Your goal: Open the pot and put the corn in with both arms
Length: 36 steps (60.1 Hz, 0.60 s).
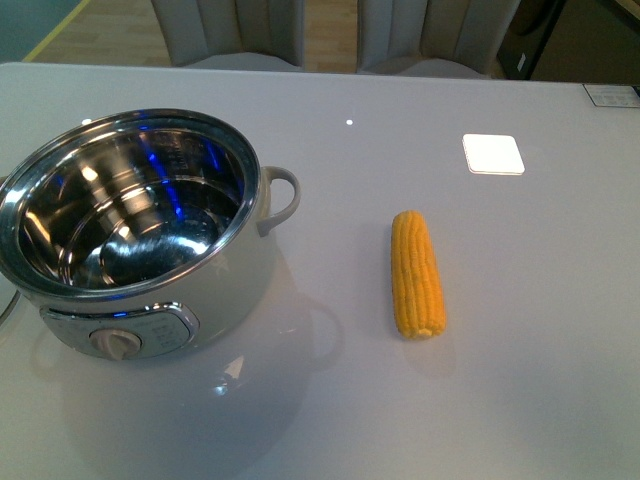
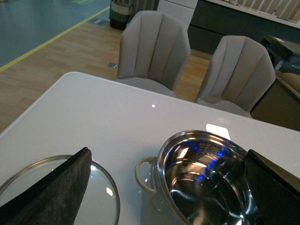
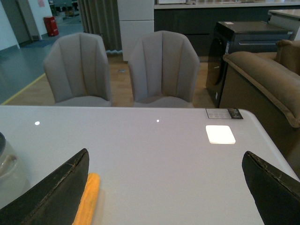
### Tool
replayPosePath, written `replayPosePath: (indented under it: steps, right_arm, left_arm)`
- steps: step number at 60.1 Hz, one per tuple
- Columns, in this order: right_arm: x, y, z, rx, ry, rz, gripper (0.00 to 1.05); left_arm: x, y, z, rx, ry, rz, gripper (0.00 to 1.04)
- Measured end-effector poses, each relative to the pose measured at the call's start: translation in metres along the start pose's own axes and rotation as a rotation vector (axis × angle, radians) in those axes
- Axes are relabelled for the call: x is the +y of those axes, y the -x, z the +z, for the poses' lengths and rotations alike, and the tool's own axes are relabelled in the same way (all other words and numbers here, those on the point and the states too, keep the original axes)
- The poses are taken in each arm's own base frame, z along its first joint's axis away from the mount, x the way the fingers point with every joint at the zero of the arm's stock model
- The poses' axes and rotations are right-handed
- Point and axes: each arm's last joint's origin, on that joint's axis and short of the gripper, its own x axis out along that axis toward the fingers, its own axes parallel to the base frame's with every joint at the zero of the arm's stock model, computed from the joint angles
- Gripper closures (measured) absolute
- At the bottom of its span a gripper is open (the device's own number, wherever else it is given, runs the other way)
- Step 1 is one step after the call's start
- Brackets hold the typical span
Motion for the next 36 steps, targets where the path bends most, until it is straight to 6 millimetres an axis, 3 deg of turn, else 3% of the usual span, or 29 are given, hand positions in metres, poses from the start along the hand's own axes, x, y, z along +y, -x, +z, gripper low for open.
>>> replayPosePath:
  steps: [5, 18, 23, 36]
  right_arm:
    - [0.0, 0.0, 0.0, 0.0, 0.0, 0.0, 0.09]
    - [0.0, 0.0, 0.0, 0.0, 0.0, 0.0, 0.09]
    - [0.0, 0.0, 0.0, 0.0, 0.0, 0.0, 0.09]
    - [0.0, 0.0, 0.0, 0.0, 0.0, 0.0, 0.09]
  left_arm:
    - [-0.009, 0.012, 0.0, 0.027, 0.013, 0.022, 0.07]
    - [-0.009, 0.013, -0.001, 0.018, -0.014, 0.031, 0.08]
    - [-0.017, 0.015, -0.006, -0.079, -0.138, 0.058, 0.24]
    - [-0.043, 0.019, -0.018, -0.115, -0.194, 0.05, 0.64]
